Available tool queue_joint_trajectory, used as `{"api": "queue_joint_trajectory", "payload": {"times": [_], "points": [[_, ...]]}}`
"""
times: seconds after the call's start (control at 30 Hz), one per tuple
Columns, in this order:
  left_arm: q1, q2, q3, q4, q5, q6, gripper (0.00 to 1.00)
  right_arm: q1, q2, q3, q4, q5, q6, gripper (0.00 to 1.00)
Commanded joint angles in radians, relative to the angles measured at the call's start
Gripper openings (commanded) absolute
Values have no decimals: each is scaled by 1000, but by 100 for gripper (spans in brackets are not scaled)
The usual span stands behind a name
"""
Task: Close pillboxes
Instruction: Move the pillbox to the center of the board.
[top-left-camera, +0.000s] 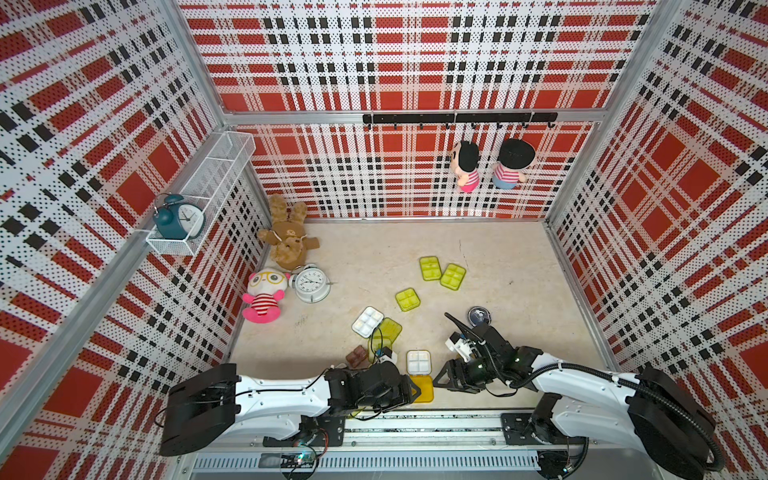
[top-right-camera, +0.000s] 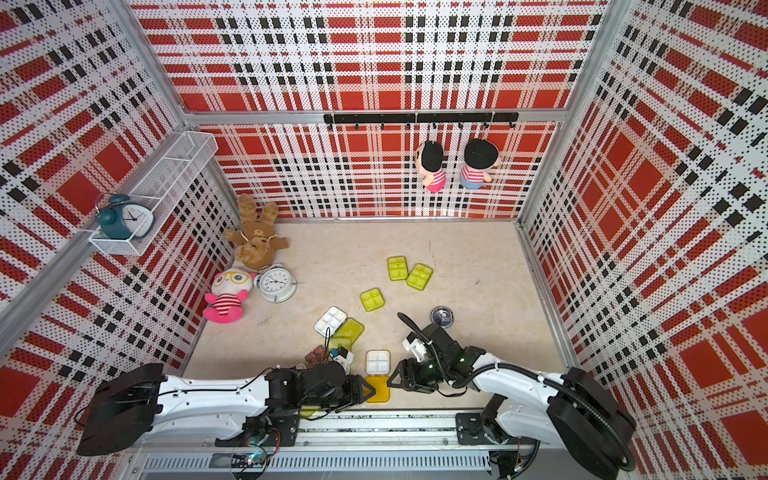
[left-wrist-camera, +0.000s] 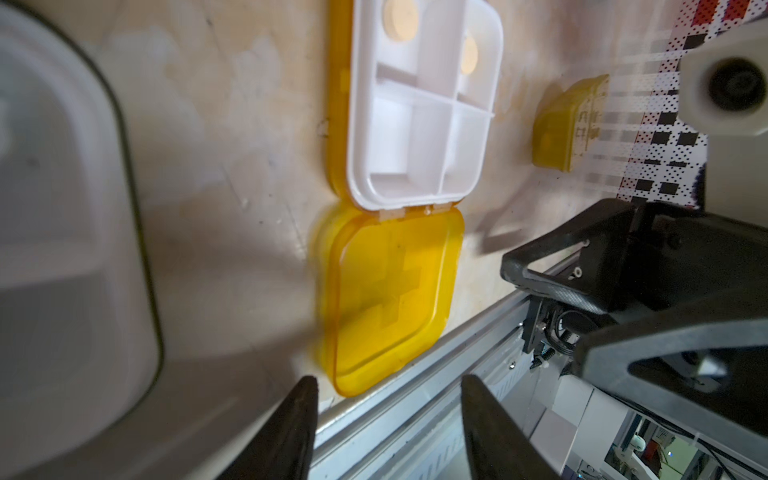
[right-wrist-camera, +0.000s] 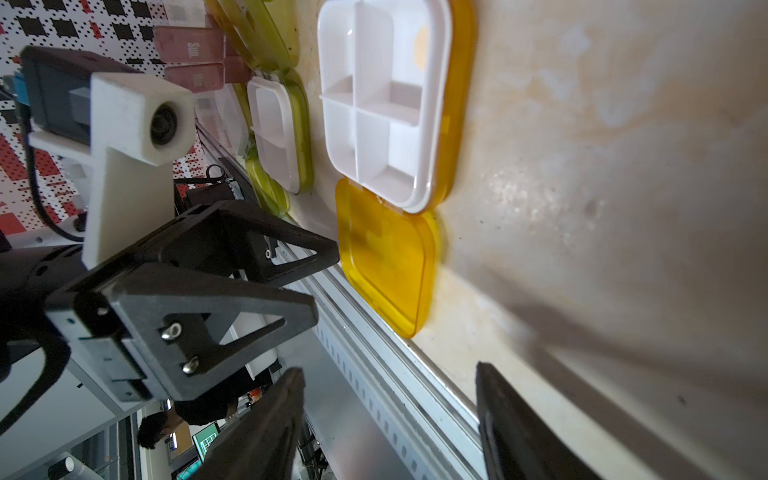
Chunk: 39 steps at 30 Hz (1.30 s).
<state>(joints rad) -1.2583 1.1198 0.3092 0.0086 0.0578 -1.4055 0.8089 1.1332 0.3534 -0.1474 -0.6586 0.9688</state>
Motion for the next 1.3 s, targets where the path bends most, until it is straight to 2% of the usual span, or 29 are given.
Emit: {"api": "queue_joint_trajectory", "payload": {"times": [0.0,0.17,0.3,0.63,0.9,1.0,1.13,1.27], "points": [[0,-1,-1,30,-20,6,58,7,7,-13,33,-13,-9,68],[13,27,-4,74,-9,19,58,7,25,-14,49,-25,-10,68],[26,102,12,141,15,41,58,7,37,-19,75,-38,-3,68],[33,356,187,245,79,128,56,-43,2,-74,139,-66,22,68],[54,355,225,213,93,161,56,-86,-75,-102,142,-61,33,68],[69,343,223,193,97,171,56,-108,-111,-81,63,-42,9,68],[83,327,209,177,97,178,56,-133,-188,-16,-141,48,-43,68],[98,321,194,178,99,181,56,-164,-188,13,-301,100,-119,69]]}}
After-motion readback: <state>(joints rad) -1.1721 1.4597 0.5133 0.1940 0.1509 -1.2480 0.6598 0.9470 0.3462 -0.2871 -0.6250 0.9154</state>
